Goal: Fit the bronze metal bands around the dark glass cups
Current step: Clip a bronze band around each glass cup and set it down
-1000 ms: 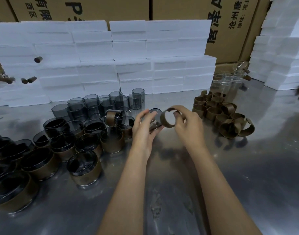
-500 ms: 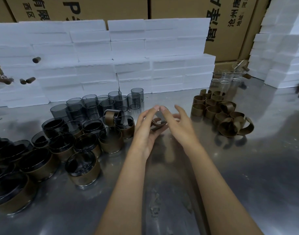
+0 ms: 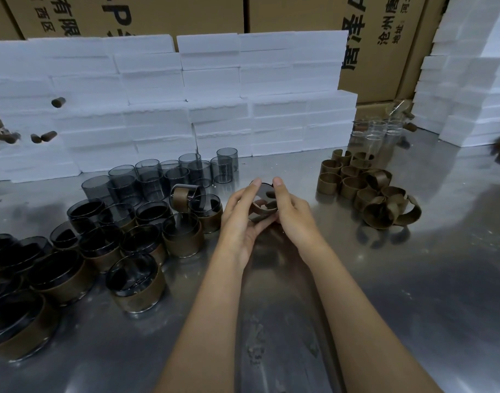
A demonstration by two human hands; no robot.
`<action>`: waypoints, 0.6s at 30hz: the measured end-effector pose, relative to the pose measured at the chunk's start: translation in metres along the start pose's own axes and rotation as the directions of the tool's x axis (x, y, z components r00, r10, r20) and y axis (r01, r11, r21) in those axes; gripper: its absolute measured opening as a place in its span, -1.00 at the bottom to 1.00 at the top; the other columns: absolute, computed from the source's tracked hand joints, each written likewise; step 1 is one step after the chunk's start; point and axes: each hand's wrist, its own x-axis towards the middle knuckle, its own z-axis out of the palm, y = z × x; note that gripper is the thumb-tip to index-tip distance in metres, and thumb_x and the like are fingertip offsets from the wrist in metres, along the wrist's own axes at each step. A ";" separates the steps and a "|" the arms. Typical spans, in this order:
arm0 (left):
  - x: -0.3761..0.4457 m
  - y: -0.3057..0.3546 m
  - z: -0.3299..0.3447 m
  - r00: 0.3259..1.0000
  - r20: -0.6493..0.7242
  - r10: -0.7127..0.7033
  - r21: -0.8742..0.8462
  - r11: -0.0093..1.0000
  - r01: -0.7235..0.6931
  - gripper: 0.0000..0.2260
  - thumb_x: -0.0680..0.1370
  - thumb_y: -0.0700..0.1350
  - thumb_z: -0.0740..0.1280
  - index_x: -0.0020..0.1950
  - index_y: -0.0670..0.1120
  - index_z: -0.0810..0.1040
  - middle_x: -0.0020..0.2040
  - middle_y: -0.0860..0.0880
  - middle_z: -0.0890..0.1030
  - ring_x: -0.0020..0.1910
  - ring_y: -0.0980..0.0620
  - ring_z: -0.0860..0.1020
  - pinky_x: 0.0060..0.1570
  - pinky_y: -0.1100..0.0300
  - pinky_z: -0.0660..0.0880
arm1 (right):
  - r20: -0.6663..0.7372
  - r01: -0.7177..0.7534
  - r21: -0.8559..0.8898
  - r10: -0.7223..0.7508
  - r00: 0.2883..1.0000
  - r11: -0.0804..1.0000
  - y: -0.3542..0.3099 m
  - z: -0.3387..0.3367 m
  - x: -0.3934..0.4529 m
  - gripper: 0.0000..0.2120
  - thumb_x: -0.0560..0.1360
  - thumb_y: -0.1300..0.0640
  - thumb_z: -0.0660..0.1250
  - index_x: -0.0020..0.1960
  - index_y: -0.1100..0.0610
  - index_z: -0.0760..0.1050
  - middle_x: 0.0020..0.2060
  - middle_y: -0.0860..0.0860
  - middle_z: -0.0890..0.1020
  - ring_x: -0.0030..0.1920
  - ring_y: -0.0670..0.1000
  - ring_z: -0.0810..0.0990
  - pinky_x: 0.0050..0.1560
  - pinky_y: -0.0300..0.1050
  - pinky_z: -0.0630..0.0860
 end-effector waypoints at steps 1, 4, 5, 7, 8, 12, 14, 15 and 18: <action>0.000 0.000 0.000 1.000 -0.005 -0.009 -0.006 1.000 0.009 -0.65 0.56 -0.04 0.47 0.25 -0.22 0.55 0.09 -0.27 0.60 0.08 -0.19 0.68 -0.03 -0.02 0.66 | -0.028 0.016 0.013 -0.016 0.999 1.000 0.001 0.001 0.000 -0.58 0.66 -0.24 0.18 -0.11 -0.01 0.65 -0.10 -0.04 0.74 0.02 -0.05 0.68 0.23 0.04 0.58; 0.000 -0.001 0.000 1.000 0.002 -0.023 -0.007 1.000 0.023 -0.70 0.59 -0.04 0.44 0.24 -0.17 0.55 0.10 -0.28 0.64 0.17 -0.22 0.67 0.00 -0.05 0.67 | -0.084 0.034 0.054 -0.029 0.996 0.998 0.003 0.003 0.003 -0.60 0.67 -0.18 0.20 0.01 0.11 0.63 -0.12 -0.03 0.71 -0.06 -0.08 0.66 0.07 -0.10 0.59; 0.000 -0.001 0.000 1.000 0.020 -0.019 0.017 1.000 0.018 -0.72 0.61 -0.03 0.42 0.24 -0.15 0.54 0.11 -0.26 0.64 0.16 -0.20 0.68 0.03 -0.05 0.67 | -0.077 0.021 0.078 -0.015 0.997 0.997 0.004 0.004 0.003 -0.61 0.67 -0.17 0.21 0.05 0.13 0.62 -0.11 -0.02 0.71 -0.06 -0.08 0.67 0.02 -0.17 0.58; 0.001 0.000 0.002 0.998 0.059 -0.015 0.077 0.997 0.010 -0.69 0.63 0.03 0.37 0.27 -0.13 0.53 0.11 -0.21 0.66 0.09 -0.12 0.67 0.05 -0.02 0.65 | -0.043 -0.022 0.155 0.029 0.999 0.988 0.005 0.003 0.004 -0.61 0.68 -0.14 0.20 0.12 0.17 0.61 -0.05 0.03 0.73 -0.02 -0.05 0.68 0.03 -0.19 0.58; 0.003 0.001 0.002 0.998 0.065 -0.017 0.111 0.994 0.009 -0.67 0.64 0.09 0.34 0.27 -0.11 0.54 0.10 -0.17 0.67 0.05 -0.07 0.66 0.02 0.03 0.61 | -0.031 -0.045 0.201 0.052 0.998 0.979 0.005 0.003 0.004 -0.61 0.69 -0.12 0.20 0.15 0.17 0.60 0.00 0.07 0.73 0.03 -0.01 0.68 0.08 -0.13 0.58; 0.006 0.001 0.004 0.997 -0.063 -0.040 0.102 0.994 0.047 -0.63 0.71 0.10 0.15 0.23 -0.13 0.58 0.04 -0.14 0.63 -0.10 0.00 0.60 -0.15 0.15 0.48 | 0.031 -0.080 0.348 0.074 0.997 0.934 0.001 -0.001 0.003 -0.81 0.68 0.11 0.27 0.18 0.16 0.59 0.03 0.15 0.67 0.06 0.07 0.64 0.13 -0.07 0.57; 0.006 0.001 0.003 0.990 -0.134 -0.044 0.064 0.997 0.053 -0.75 0.70 -0.03 0.20 0.06 -0.13 0.62 -0.05 -0.15 0.64 -0.17 -0.01 0.61 -0.12 0.12 0.51 | 0.101 -0.125 0.429 0.090 0.991 0.895 -0.002 -0.003 0.001 -0.85 0.63 0.23 0.29 0.15 0.13 0.59 -0.06 0.11 0.64 -0.06 0.02 0.63 -0.02 -0.17 0.56; 0.006 0.002 0.004 0.989 -0.142 -0.048 0.048 0.997 0.056 -0.80 0.67 -0.10 0.25 -0.02 -0.13 0.63 -0.10 -0.14 0.64 -0.20 -0.02 0.61 -0.11 0.12 0.53 | 0.109 -0.154 0.466 0.116 0.987 0.871 -0.004 -0.003 0.000 -0.84 0.60 0.25 0.28 0.13 0.15 0.59 -0.07 0.13 0.62 -0.10 0.04 0.62 -0.04 -0.16 0.54; 0.006 -0.003 0.009 0.992 -0.114 -0.051 0.128 0.990 0.065 -0.85 0.63 -0.18 0.29 -0.04 -0.14 0.64 -0.11 -0.17 0.66 -0.17 -0.07 0.63 -0.08 0.10 0.56 | 0.003 -0.221 0.527 0.259 0.966 0.820 -0.007 0.001 0.000 -0.89 0.55 0.17 0.32 -0.04 0.19 0.60 -0.11 0.15 0.63 -0.11 0.12 0.60 -0.03 -0.04 0.51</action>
